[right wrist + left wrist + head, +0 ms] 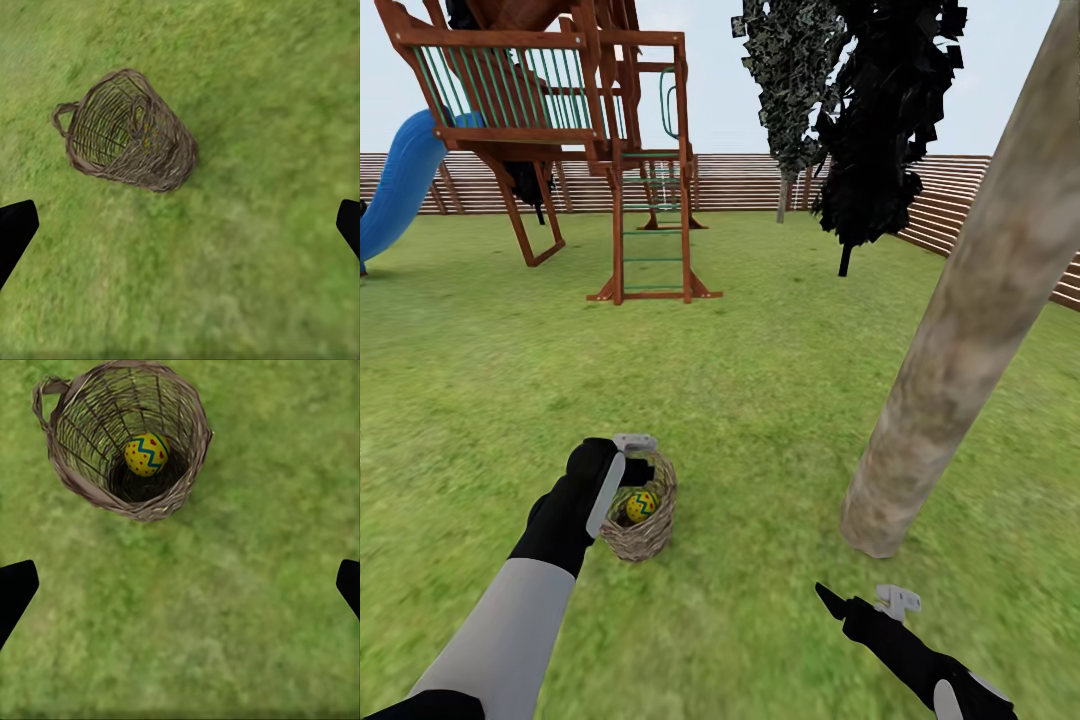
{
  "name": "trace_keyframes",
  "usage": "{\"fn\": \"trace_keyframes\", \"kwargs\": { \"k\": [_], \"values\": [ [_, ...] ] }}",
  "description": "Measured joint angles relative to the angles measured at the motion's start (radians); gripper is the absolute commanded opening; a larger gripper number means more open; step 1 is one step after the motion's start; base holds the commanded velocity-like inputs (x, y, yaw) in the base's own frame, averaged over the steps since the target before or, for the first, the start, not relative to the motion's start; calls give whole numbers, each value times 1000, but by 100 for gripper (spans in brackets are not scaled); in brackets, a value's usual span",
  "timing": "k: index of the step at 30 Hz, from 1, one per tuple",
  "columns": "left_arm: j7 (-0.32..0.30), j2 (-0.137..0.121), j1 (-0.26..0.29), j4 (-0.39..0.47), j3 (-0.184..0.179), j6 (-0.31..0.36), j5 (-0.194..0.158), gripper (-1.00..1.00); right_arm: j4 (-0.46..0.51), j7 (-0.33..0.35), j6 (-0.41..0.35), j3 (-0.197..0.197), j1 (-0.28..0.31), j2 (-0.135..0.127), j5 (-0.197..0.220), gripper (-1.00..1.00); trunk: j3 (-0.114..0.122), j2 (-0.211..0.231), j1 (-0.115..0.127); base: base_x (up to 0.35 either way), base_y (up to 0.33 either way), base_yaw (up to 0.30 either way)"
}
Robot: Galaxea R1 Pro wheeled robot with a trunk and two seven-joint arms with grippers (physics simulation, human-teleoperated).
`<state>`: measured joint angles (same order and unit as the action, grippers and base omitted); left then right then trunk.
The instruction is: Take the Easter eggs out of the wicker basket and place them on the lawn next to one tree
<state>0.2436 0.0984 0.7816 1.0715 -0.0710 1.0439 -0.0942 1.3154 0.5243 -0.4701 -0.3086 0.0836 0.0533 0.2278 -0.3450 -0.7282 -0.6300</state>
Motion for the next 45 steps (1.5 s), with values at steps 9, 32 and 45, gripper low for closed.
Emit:
{"fn": "trace_keyframes", "kwargs": {
  "k": [9,32,45],
  "values": [
    [-1,0,4,-86,11,0,-1,100,0,1,1,0,0,0,0,100,28,63,35,0,0,2],
    [-36,-59,12,-340,178,0,-10,100,0,3,0,1,0,0,0,100,38,84,47,142,0,0],
    [-41,-60,12,-341,180,0,-10,100,0,1,0,2,0,1,0,100,38,84,47,298,111,0]
  ]
}}
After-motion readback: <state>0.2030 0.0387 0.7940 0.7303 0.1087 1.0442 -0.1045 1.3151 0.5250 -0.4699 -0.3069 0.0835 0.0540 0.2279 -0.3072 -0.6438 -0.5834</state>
